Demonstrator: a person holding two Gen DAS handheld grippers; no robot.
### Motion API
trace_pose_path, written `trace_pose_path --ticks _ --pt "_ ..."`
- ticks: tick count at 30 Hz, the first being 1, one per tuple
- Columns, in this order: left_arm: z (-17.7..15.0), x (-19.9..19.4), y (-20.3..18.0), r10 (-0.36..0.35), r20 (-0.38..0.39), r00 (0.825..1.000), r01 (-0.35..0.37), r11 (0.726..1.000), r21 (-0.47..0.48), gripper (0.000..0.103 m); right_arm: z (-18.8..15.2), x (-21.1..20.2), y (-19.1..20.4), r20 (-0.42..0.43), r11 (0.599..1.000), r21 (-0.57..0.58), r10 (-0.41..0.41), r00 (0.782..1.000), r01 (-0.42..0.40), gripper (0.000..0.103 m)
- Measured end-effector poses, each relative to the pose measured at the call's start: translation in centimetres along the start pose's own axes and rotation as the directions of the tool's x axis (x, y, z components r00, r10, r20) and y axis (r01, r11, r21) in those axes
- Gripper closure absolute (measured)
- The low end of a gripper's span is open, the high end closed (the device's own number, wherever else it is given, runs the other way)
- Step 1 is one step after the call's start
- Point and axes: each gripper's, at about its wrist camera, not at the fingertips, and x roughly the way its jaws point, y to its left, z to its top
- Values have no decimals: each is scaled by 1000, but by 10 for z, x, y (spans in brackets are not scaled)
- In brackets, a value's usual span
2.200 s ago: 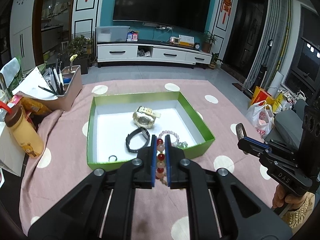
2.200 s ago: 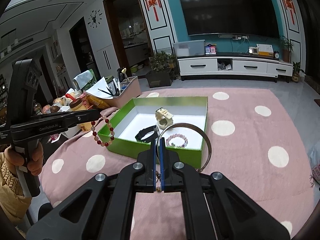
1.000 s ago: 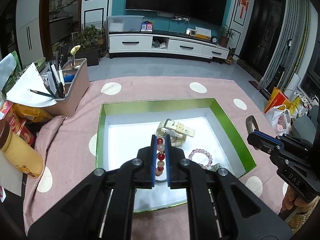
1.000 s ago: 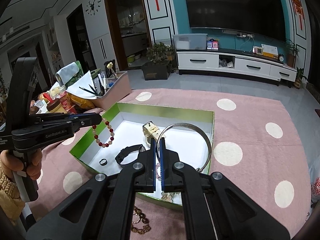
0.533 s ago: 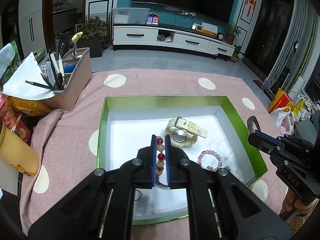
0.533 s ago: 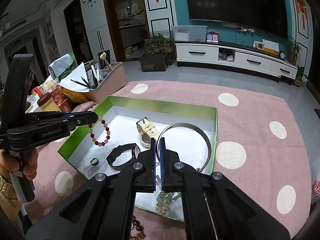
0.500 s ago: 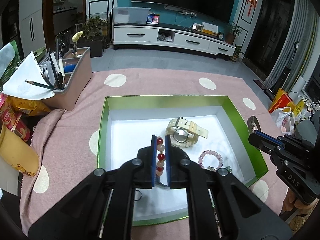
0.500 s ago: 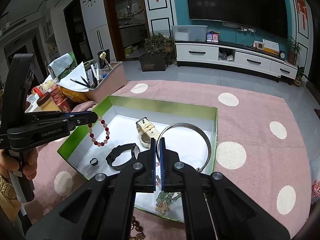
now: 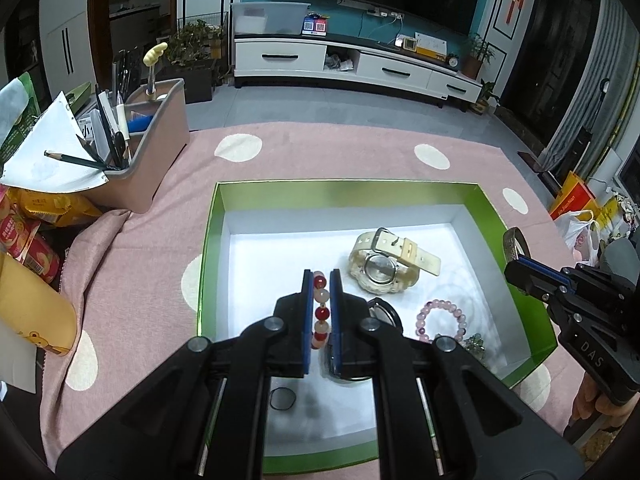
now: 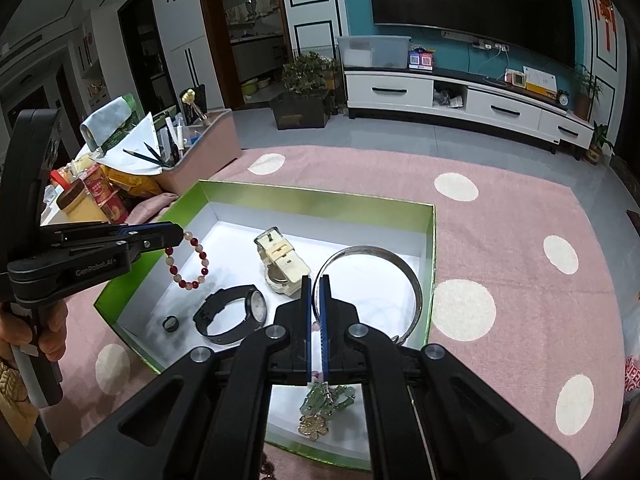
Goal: Organize jewelry
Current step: 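Lower both tools into the box and open them to release the bracelet and bangle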
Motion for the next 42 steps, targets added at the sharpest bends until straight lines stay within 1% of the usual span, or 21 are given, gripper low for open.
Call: trace_pose_path --ticks 15,24,42 --pt "0 16 3 37 -39 999 -38 999 -4 96 0 14 -8 -40 1000 15 -12 999 13 100" --pt "0 21 5 47 -51 998 -47 999 -1 96 -3 22 -12 -64 1000 28 -10 998 12 100" --pt "-2 28 6 54 -71 996 -54 999 2 96 -6 27 -14 -81 999 37 -6 997 9 100"
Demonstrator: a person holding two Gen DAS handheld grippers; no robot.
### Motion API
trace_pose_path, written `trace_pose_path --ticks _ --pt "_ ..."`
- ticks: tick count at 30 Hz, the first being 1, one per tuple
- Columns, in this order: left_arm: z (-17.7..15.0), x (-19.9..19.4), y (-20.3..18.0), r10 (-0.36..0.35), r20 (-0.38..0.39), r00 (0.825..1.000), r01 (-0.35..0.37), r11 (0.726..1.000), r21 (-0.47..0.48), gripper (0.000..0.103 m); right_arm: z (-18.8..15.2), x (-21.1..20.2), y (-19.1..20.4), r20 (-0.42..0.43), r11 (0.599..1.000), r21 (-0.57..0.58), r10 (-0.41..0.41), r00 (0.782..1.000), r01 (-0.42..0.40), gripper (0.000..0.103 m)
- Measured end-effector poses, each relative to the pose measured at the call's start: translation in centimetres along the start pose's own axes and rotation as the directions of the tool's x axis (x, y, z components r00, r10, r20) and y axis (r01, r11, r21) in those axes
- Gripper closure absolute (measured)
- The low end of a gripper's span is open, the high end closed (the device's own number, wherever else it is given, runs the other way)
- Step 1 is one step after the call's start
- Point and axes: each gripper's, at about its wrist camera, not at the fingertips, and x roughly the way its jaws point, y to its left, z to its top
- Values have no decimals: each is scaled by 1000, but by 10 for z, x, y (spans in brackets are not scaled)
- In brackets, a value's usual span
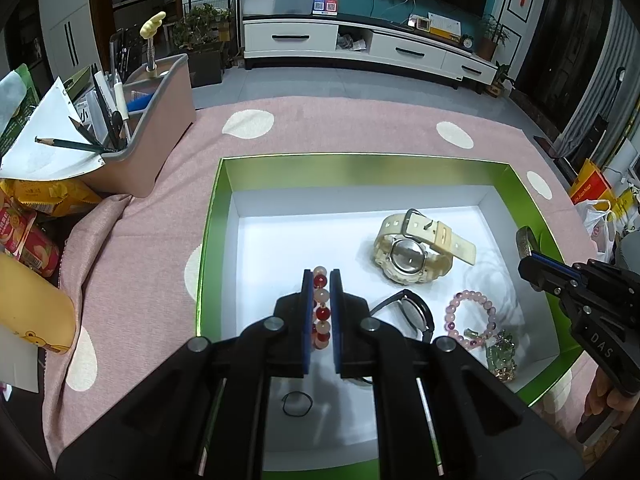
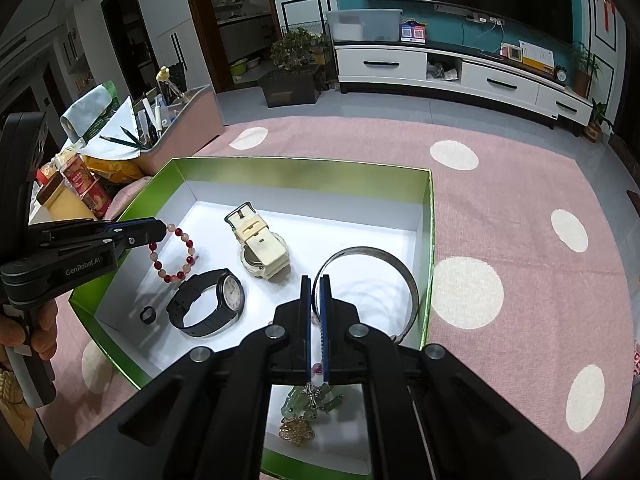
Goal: Organize jewelry
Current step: 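Lower both tools into the box and open them to release the bracelet and bangle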
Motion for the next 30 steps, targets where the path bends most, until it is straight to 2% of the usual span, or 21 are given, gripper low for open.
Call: trace_pose_path --ticks 30 --pt "-1 3 5 18 -20 1000 -18 1000 -13 96 -4 1 -6 -13 1000 22 -17 1000 18 96"
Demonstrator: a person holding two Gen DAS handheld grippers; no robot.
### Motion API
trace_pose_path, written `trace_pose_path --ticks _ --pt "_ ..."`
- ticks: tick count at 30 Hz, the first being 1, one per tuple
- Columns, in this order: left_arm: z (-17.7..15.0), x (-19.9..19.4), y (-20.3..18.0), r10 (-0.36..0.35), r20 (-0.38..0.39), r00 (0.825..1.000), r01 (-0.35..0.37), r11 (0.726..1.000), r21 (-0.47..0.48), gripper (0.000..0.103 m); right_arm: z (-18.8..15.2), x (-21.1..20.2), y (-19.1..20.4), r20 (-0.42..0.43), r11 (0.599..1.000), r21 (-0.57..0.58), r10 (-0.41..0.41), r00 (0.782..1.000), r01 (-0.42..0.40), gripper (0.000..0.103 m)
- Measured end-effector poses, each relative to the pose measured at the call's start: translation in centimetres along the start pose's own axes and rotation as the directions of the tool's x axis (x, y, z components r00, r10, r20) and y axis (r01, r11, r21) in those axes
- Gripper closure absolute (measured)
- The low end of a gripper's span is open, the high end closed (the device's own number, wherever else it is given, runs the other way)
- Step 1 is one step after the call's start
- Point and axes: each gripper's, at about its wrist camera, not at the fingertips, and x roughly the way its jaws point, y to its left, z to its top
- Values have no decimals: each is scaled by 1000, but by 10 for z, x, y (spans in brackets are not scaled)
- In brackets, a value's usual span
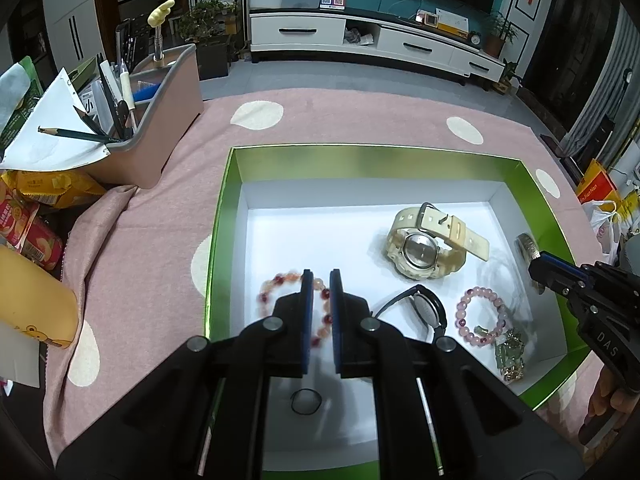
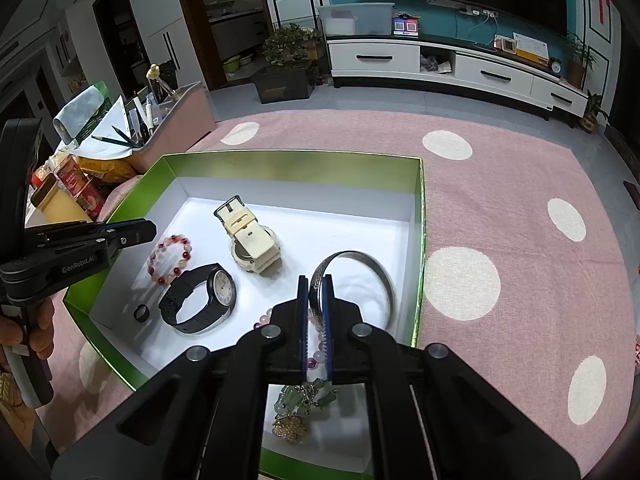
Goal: Organize jewelry
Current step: 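Lower both tools into the box and open them to release the bracelet and bangle, then withdraw both tools from the box toward the brown wooden bead bracelet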
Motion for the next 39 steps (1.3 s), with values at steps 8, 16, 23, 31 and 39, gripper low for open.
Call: trace_pose_path --ticks 8,16,23,31,39 --pt "0 -4 -2 6 8 1000 -6 1000 4 91 2 -10 1 26 1000 2 -3 1000 3 94" --pt "-2 -15 -5 14 24 1000 -14 1000 7 67 1 -24 3 61 1000 5 -15 998 14 71" --pt "-4 -33 -13 27 54 998 -28 999 28 45 -3 -45 7 103 1000 -2 -20 994 20 59" --pt "-13 -54 -26 40 79 996 -45 997 62 24 -12 -75 7 152 1000 14 -29 988 27 37" --pt "-30 -73 -41 36 85 996 -44 994 95 14 -29 -103 3 179 999 47 -19 984 11 24"
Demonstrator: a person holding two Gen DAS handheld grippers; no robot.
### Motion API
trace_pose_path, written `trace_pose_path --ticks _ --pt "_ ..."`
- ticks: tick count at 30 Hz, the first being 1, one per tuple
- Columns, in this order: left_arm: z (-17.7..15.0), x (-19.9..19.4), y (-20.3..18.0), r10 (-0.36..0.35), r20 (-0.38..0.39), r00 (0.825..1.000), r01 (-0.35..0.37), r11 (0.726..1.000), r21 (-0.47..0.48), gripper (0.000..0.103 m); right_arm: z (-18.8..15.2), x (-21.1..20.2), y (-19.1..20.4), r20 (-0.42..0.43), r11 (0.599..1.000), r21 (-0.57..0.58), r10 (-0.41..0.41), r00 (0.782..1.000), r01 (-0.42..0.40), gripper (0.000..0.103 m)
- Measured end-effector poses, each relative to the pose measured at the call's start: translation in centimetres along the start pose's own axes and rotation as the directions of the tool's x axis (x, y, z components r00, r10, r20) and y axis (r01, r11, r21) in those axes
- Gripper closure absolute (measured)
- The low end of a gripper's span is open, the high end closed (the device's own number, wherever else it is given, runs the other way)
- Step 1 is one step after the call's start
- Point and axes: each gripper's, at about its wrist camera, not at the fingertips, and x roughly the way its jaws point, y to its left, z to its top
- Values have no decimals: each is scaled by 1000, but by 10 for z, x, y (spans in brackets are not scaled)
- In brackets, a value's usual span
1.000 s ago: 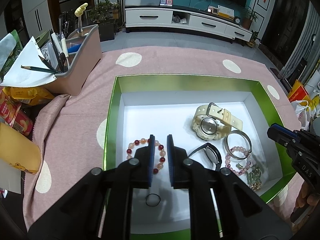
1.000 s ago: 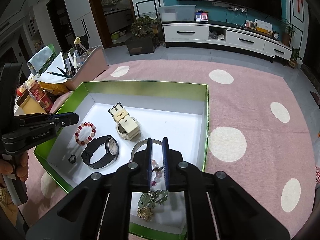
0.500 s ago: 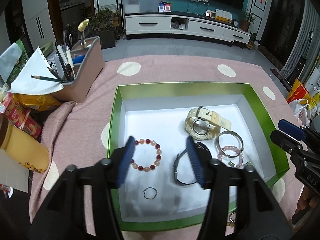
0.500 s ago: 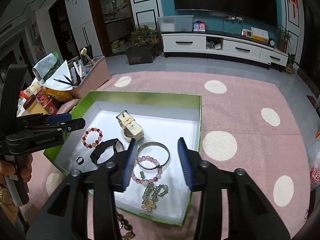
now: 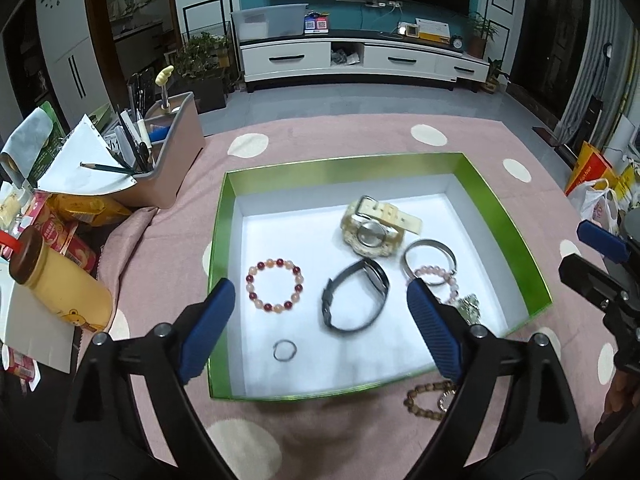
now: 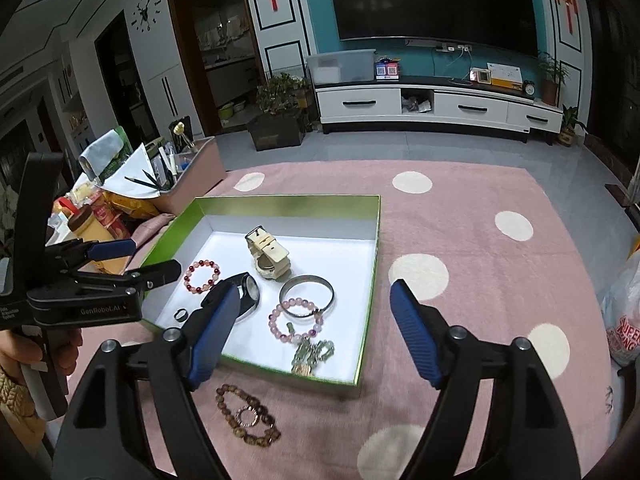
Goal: Organize jewelry
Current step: 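Withdraw both tools from the box toward the brown wooden bead bracelet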
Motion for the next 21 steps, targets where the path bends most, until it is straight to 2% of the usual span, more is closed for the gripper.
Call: trace_pose_path --ticks 9,21 --pt "-38 -24 -7 -30 -8 1000 30 1000 -3 13 -26 -37 2 20 1000 4 23 1000 -23 24" --pt "-95 -25 -1 -71 -85 994 65 996 -67 14 -75 -51 5 -40 998 31 48 998 -46 24"
